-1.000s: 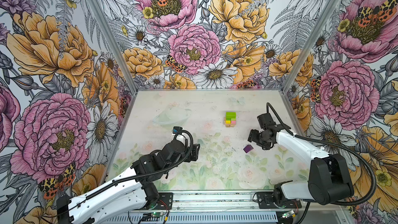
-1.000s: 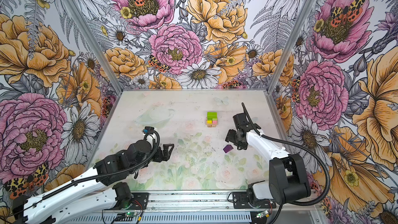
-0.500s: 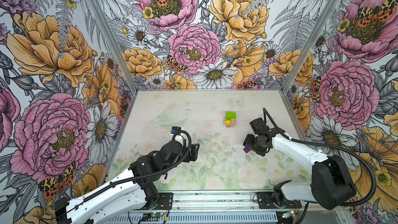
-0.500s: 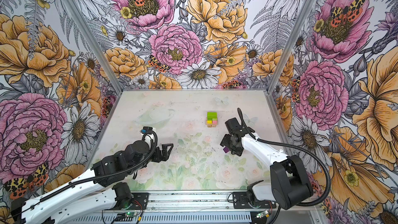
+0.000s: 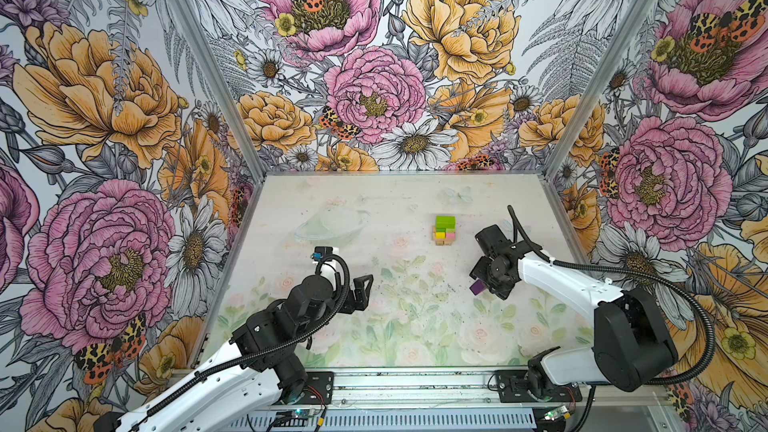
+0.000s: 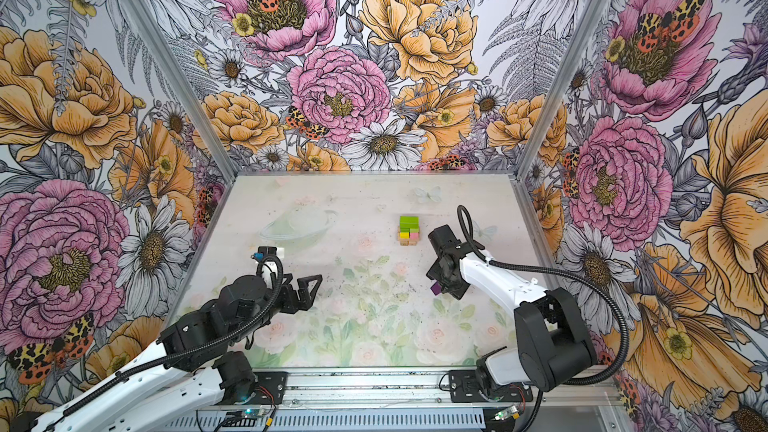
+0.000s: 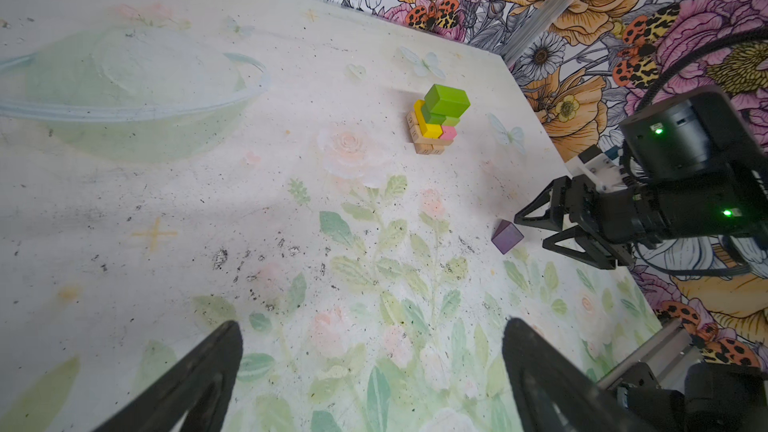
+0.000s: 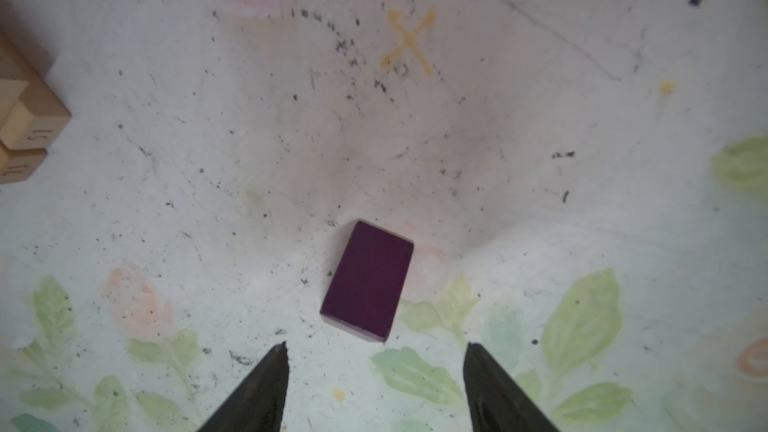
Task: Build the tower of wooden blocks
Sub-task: 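Close the right gripper around the purple cube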
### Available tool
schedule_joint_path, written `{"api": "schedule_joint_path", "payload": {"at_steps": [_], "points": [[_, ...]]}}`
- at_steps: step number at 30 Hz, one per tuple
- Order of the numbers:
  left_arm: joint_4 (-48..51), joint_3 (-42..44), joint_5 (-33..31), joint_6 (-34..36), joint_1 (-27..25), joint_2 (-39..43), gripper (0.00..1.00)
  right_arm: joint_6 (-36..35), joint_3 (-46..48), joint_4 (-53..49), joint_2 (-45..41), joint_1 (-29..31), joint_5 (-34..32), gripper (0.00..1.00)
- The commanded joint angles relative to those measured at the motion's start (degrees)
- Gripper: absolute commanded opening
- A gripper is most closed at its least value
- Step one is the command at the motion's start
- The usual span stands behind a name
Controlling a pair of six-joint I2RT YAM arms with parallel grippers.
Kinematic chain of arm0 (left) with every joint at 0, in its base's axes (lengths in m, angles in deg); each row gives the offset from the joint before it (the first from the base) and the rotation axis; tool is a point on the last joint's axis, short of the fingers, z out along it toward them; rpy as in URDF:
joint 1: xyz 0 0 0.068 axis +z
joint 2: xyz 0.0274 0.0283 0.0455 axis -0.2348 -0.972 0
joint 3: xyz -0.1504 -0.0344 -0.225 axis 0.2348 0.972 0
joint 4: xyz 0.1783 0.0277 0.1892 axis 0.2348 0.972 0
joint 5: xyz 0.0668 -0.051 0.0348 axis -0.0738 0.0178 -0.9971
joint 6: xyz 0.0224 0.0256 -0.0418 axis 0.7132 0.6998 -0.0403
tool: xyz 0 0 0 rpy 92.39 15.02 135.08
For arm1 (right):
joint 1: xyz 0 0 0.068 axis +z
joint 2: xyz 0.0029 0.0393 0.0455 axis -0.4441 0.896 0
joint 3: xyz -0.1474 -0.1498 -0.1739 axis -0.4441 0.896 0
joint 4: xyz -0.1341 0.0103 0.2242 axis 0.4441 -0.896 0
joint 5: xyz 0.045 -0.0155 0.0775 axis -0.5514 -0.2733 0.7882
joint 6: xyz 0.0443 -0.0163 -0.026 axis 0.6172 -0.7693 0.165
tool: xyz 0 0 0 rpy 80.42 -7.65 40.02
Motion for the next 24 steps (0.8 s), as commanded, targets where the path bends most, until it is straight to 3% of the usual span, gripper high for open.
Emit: {"api": "schedule_joint_path", "payload": {"at_steps": [1, 14, 20, 24], "points": [[-1.5, 0.9, 2.0, 0.7, 0.4, 0.7, 0.99, 2.2, -2.7, -0.4, 1.8, 1.0, -2.1, 0.68], [-1.8, 1.3, 2.6, 0.4, 0.4, 0.6, 0.99, 3.8, -4.4, -0.5, 6.8, 2.9, -2.9, 0.63], [-1.9, 1.2, 2.6, 0.5, 0.4, 0.2, 0.99, 2.8, -5.1, -0.4, 8.6, 2.9, -2.6, 0.51], [-1.7, 0.9, 2.5, 0.7, 0.4, 0.2, 0.99, 2.5, -5.5, -0.4, 9.9, 2.9, -2.3, 0.5]]}}
